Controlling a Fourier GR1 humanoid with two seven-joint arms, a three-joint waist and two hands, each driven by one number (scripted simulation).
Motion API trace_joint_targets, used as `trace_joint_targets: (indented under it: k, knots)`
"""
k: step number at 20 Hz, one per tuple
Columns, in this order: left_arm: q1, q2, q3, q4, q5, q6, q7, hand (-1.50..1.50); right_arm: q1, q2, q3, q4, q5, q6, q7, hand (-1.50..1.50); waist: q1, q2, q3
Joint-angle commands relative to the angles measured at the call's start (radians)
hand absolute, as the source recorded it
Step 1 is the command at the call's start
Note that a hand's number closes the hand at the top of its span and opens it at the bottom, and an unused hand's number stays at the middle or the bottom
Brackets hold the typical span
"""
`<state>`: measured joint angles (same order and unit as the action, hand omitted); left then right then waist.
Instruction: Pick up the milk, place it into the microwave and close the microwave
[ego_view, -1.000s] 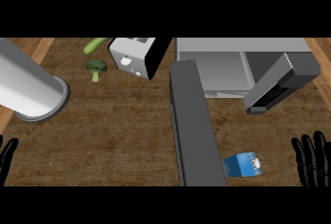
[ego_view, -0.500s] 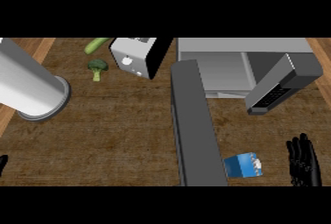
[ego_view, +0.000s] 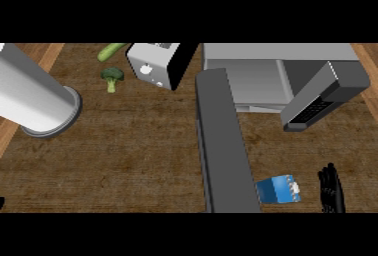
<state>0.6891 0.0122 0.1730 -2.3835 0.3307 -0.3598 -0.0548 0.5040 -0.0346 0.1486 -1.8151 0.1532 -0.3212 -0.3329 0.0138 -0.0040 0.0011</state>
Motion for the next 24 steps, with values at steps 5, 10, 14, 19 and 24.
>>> trace_joint_targets:
  k: [5,10,14,19,24]
  knots:
    - [0.038,-0.003,0.064,-0.063,0.154,-0.062,-0.033,-1.50,-0.067,-0.034,-0.102,0.330,-0.050,0.048,-0.231,-1.50,0.001,0.001,0.000]
    - [0.097,-0.008,0.095,-0.121,0.192,-0.083,-0.025,-1.50,-0.147,-0.013,-0.140,0.519,-0.049,0.029,-0.330,-1.50,0.006,0.001,0.001]
    - [0.078,-0.005,0.108,-0.069,0.197,-0.104,-0.037,-1.50,-0.241,-0.036,-0.191,0.636,-0.082,0.067,-0.399,-1.50,0.000,0.002,0.000]
    - [0.151,-0.012,0.099,-0.111,0.208,-0.111,-0.055,-1.50,-0.328,-0.047,-0.236,0.804,-0.121,0.125,-0.493,-1.50,0.007,0.002,0.001]
    - [0.169,0.004,0.122,-0.093,0.248,-0.161,-0.064,-1.50,-0.407,0.010,-0.250,0.921,-0.143,0.131,-0.581,-1.50,0.006,0.002,0.001]
